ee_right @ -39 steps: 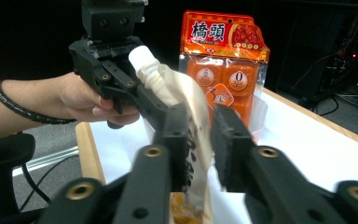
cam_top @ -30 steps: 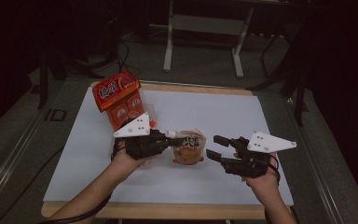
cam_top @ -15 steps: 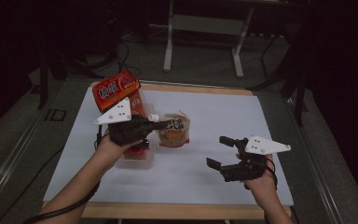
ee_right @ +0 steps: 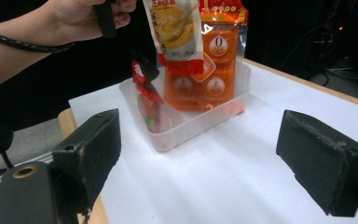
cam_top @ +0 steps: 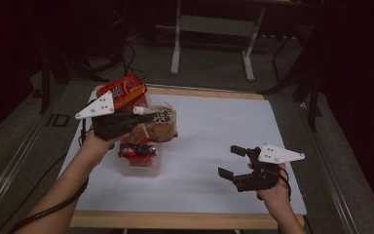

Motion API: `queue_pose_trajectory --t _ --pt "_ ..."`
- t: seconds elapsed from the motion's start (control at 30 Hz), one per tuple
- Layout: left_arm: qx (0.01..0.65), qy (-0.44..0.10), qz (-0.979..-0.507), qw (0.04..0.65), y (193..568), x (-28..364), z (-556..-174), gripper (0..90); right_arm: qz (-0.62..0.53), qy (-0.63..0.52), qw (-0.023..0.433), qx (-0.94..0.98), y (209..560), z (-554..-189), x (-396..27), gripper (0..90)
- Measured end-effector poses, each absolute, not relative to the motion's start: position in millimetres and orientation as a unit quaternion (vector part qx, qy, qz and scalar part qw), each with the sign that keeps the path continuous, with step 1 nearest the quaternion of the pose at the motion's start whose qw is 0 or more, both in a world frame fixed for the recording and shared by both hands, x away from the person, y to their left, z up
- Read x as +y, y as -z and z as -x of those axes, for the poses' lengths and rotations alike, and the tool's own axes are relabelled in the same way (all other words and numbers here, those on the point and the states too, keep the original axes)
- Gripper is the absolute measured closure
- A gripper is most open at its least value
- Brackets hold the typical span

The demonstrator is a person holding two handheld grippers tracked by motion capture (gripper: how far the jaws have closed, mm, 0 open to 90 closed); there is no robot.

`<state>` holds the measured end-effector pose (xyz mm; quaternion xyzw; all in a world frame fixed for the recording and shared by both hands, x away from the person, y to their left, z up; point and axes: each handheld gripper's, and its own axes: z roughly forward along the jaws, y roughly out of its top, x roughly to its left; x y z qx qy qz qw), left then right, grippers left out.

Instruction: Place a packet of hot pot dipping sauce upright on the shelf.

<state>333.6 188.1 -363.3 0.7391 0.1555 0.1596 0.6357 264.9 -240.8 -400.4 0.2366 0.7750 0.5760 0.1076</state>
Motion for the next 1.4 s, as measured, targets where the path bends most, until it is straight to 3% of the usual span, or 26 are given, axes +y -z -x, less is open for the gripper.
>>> queue_pose_trajectory --t 0.4,1.1,1.4 --pt "0.182 -0.151 -0.758 0.607 388.3 210.1 -351.4 89.1 -0.231 -0.572 0.094 0.782 406.6 -266.0 -237.0 14.2" --pt "0.165 -0.112 -0.796 0.571 415.9 217.6 -343.1 89.0 -0.239 -0.577 0.076 0.777 410.1 -269.2 -238.1 14.4" --pt "0.163 -0.108 -0.791 0.579 418.6 218.0 -341.1 89.0 -0.24 -0.579 0.075 0.776 409.7 -269.2 -239.0 14.4"
